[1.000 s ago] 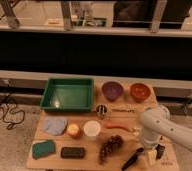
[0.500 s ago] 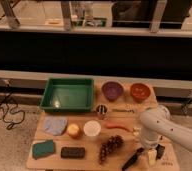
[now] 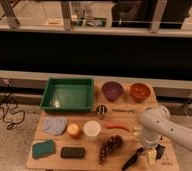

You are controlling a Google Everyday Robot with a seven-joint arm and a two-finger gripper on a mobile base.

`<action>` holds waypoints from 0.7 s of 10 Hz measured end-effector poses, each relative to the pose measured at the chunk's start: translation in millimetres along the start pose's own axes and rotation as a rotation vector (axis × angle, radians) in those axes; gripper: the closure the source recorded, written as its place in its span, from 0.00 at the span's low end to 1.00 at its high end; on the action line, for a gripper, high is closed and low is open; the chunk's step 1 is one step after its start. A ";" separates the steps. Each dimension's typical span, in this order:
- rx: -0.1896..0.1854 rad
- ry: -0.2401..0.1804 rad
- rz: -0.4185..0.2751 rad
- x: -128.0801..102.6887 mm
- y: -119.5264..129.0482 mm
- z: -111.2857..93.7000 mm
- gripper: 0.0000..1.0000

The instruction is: Wipe table surface with brush

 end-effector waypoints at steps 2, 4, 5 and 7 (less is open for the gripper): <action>0.037 0.005 -0.008 -5.8 2.4 -13.2 0.20; 0.086 0.015 -0.016 -13.3 8.9 -41.2 0.20; 0.117 0.021 -0.027 -17.9 14.1 -59.1 0.20; 0.135 0.026 -0.035 -20.4 17.8 -68.6 0.20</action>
